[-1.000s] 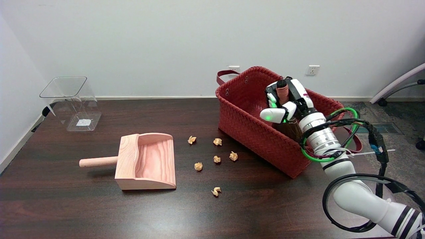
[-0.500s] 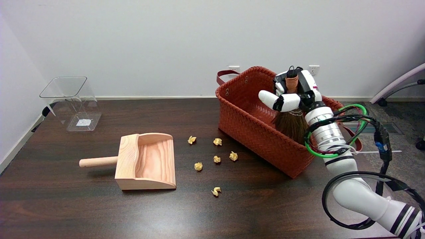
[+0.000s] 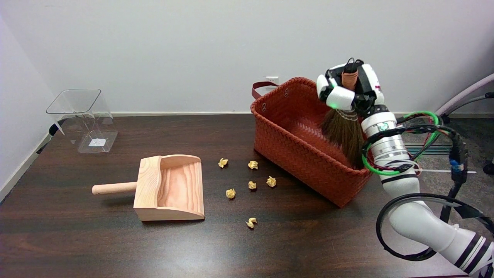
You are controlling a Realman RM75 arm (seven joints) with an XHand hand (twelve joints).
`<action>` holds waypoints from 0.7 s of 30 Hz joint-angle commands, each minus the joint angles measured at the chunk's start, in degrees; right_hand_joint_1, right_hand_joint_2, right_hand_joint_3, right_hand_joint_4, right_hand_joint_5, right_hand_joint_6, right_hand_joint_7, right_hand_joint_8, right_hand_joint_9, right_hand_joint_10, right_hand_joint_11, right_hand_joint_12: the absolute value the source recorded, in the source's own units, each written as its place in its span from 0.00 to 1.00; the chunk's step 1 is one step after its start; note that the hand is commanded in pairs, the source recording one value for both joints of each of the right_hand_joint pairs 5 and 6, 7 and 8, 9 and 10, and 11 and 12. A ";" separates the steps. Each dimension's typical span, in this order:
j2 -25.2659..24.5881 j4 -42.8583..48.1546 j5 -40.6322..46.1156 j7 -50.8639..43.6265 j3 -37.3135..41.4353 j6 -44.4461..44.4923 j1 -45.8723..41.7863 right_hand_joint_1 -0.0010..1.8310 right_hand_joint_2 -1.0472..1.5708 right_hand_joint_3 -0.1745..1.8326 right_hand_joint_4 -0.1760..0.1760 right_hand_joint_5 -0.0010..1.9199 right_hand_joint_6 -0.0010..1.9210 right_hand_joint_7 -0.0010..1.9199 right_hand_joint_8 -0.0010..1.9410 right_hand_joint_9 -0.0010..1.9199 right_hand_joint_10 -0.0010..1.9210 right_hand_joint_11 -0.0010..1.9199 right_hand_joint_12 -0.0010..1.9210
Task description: Pick up the broom by its handle.
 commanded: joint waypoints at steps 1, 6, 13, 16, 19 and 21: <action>-0.04 -9.65 2.11 -6.95 4.74 -4.56 0.12 0.61 0.66 0.66 0.50 1.00 1.00 1.00 0.99 1.00 1.00 1.00 1.00; -0.04 -11.52 2.13 -7.87 6.25 -6.12 0.18 0.60 0.67 0.67 0.50 1.00 1.00 1.00 0.99 1.00 1.00 1.00 1.00; 0.57 -11.69 2.19 -7.87 6.66 -8.54 3.49 0.60 0.66 0.68 0.50 1.00 1.00 1.00 0.99 1.00 1.00 1.00 1.00; 0.99 -11.68 2.56 -7.87 6.16 -10.09 5.72 0.60 0.67 0.68 0.50 1.00 1.00 1.00 0.99 1.00 1.00 1.00 1.00; 1.61 -11.61 3.31 -7.48 4.67 -11.72 8.51 0.60 0.68 0.68 0.50 1.00 1.00 1.00 0.99 1.00 1.00 1.00 1.00; 1.94 -11.62 3.89 -7.53 3.79 -12.75 10.48 0.60 0.68 0.67 0.50 1.00 1.00 1.00 0.99 1.00 1.00 1.00 1.00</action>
